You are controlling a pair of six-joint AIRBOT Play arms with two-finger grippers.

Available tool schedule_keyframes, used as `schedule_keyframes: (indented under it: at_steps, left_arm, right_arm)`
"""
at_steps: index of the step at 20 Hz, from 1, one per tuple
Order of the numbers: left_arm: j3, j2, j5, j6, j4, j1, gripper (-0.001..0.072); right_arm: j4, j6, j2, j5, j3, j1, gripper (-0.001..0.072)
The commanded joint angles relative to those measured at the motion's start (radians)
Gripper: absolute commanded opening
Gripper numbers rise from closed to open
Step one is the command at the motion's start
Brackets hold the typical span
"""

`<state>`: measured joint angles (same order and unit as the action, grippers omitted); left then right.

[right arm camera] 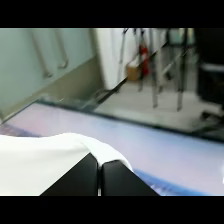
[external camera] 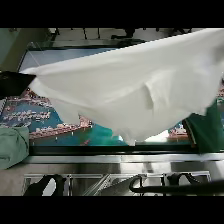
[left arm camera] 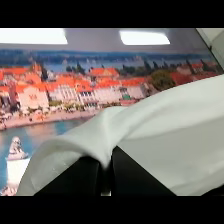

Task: Fold the shirts.

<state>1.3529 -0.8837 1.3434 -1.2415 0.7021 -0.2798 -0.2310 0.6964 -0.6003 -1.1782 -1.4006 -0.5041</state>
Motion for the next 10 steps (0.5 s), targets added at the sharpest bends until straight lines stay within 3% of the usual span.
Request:
schedule_keyframes:
  at_steps: [1,5,9,10]
  left_arm:
    - [-0.111,-0.17,0.007,0.021,-0.046,0.025,0.0016]
    - [-0.216,-0.442,-0.172,0.113,-0.043,0.141,0.002]
    - [-0.076,-0.737,-0.237,0.12,-0.041,0.169,0.0022]
    - [-0.015,-0.789,-0.222,0.119,-0.042,0.157,0.0203]
  right_arm:
    - [0.059,-0.066,-0.214,-0.059,0.083,0.082,0.0019]
    - [0.037,-0.111,-0.543,0.04,0.121,0.27,0.002]
    - [0.037,-0.126,-0.789,0.239,0.12,0.391,0.002]
    - [0.037,-0.126,-0.819,0.273,0.118,0.402,0.002]
